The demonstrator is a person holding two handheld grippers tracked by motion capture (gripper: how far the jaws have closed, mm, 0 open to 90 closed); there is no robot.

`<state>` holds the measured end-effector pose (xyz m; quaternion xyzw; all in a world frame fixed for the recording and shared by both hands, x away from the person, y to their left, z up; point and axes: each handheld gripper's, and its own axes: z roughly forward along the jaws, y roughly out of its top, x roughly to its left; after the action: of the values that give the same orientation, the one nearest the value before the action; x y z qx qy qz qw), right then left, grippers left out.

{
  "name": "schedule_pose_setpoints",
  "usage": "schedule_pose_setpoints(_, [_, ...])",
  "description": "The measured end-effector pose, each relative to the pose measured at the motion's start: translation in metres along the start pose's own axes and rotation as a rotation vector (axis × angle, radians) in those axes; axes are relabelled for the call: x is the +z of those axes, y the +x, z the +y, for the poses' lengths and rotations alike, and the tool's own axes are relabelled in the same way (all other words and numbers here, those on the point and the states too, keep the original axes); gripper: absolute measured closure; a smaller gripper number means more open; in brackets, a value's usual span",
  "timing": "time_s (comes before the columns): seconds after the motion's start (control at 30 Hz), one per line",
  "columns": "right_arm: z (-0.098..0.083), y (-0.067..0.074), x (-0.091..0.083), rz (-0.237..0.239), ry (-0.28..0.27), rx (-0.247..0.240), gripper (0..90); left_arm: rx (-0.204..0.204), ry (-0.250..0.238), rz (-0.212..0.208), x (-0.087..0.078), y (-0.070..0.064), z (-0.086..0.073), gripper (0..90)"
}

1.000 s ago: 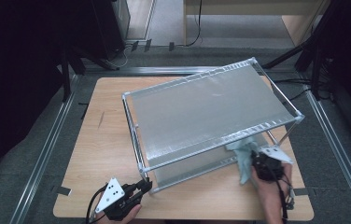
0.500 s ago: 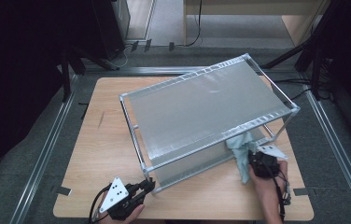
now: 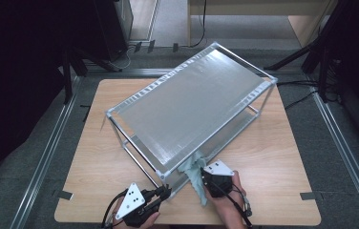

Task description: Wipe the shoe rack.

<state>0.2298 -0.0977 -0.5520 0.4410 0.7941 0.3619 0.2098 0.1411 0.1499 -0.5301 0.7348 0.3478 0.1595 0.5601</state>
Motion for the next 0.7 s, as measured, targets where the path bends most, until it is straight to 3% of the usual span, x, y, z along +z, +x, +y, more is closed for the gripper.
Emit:
schedule_pose_setpoints(0.2, [0.002, 0.024, 0.005, 0.083, -0.005, -0.002, 83.7, -0.005, -0.010, -0.003, 0.007, -0.003, 0.001, 80.3])
schedule_pose_setpoints(0.27, [0.003, 0.032, 0.005, 0.136, 0.009, 0.005, 83.6, -0.002, -0.011, -0.003, 0.008, -0.002, 0.001, 80.4])
schedule_pose_setpoints(0.37, [0.003, 0.038, 0.004, 0.193, 0.016, -0.011, 83.5, -0.003, -0.010, 0.002, 0.009, -0.001, 0.002, 80.4])
schedule_pose_setpoints(0.43, [0.003, 0.036, 0.002, 0.194, 0.014, -0.014, 83.4, -0.005, -0.005, -0.003, 0.008, 0.000, 0.003, 80.2])
schedule_pose_setpoints(0.5, [0.005, 0.025, -0.002, 0.173, 0.008, 0.010, 83.4, -0.013, -0.013, -0.012, 0.005, 0.002, 0.003, 79.5])
schedule_pose_setpoints(0.57, [0.007, 0.006, -0.008, 0.120, -0.015, 0.040, 83.4, -0.015, -0.061, -0.025, -0.003, 0.005, 0.005, 75.7])
schedule_pose_setpoints(0.63, [0.009, -0.018, -0.016, 0.047, -0.038, 0.069, 83.4, -0.015, -0.093, -0.016, -0.011, 0.008, 0.007, 67.2])
schedule_pose_setpoints(0.7, [0.009, -0.046, -0.026, -0.020, -0.059, 0.128, 83.4, -0.025, -0.115, -0.021, -0.019, 0.011, 0.008, 60.4])
